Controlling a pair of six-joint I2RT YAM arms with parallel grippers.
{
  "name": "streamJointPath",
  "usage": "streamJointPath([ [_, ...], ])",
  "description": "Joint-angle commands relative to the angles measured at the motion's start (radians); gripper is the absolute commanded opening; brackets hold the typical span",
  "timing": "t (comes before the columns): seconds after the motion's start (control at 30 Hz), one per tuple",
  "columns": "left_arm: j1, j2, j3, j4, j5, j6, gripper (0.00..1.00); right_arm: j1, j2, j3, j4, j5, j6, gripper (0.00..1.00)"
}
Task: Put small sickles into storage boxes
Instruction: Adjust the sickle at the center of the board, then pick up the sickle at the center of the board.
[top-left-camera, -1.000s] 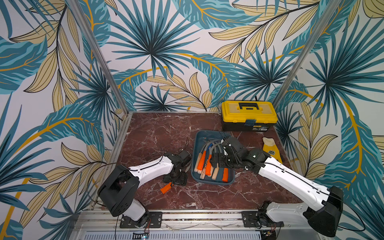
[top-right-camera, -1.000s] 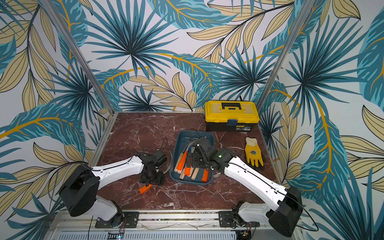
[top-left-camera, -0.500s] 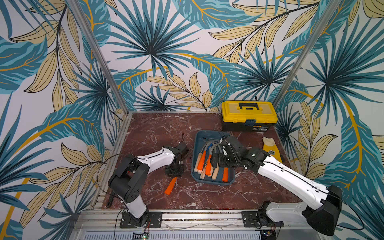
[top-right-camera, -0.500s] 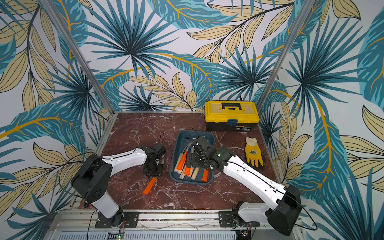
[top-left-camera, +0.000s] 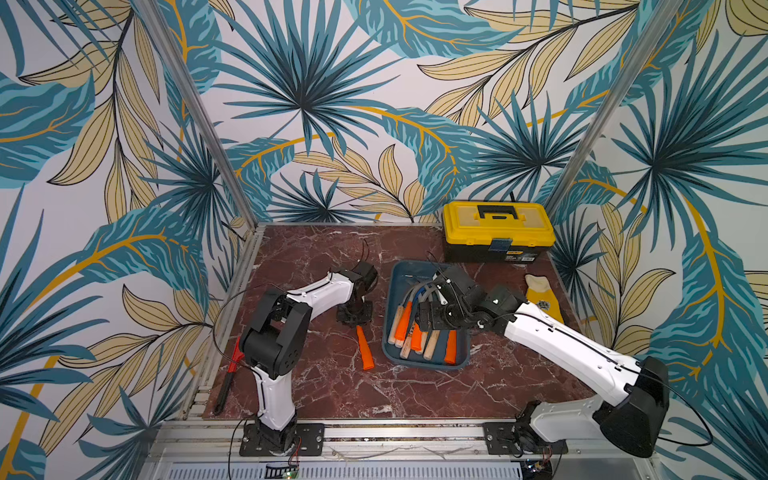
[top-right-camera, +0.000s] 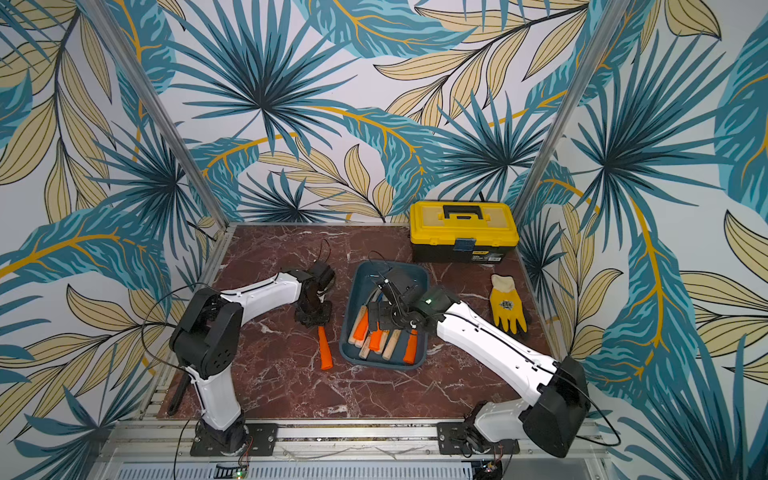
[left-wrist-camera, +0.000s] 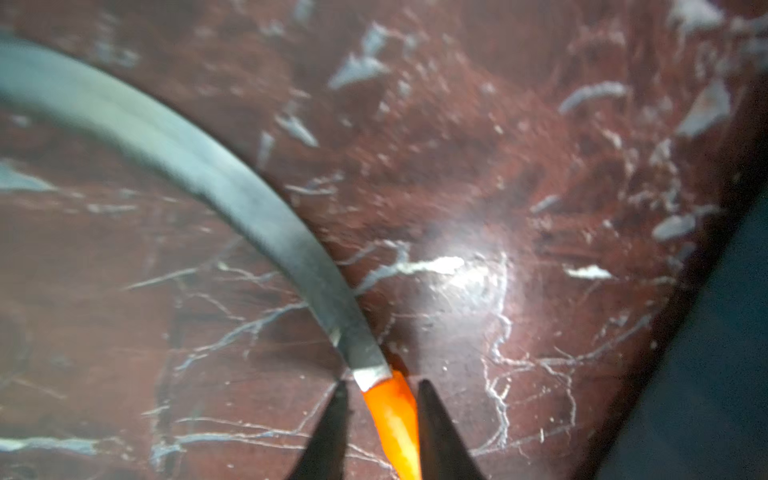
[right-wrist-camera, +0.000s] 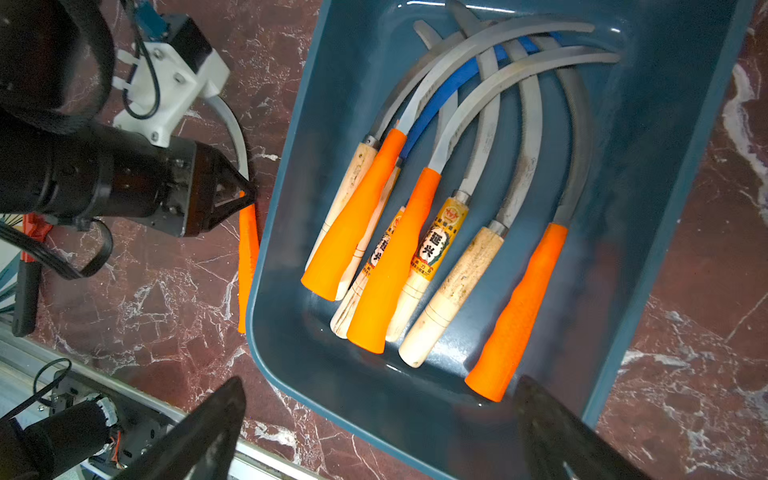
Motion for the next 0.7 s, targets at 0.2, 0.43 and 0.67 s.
streamJointPath([
  [0.2, -0.061, -0.128, -0.121, -0.006, 0.084, -0.073, 0.69, -0.006, -0.001, -0.002, -0.003, -0.014, 0.007, 0.99],
  [0.43, -0.15, -0.198, -0.223, 0.002, 0.088, -0.196, 0.69, -0.006, 0.003, -0.008, 0.014, -0.029, 0.039, 1.0],
  [0.67, -0.18, -0.195, -0.27, 0.011, 0.063, -0.215, 0.66, -0.006, -0.006, -0.016, 0.018, -0.036, 0.061, 1.0],
])
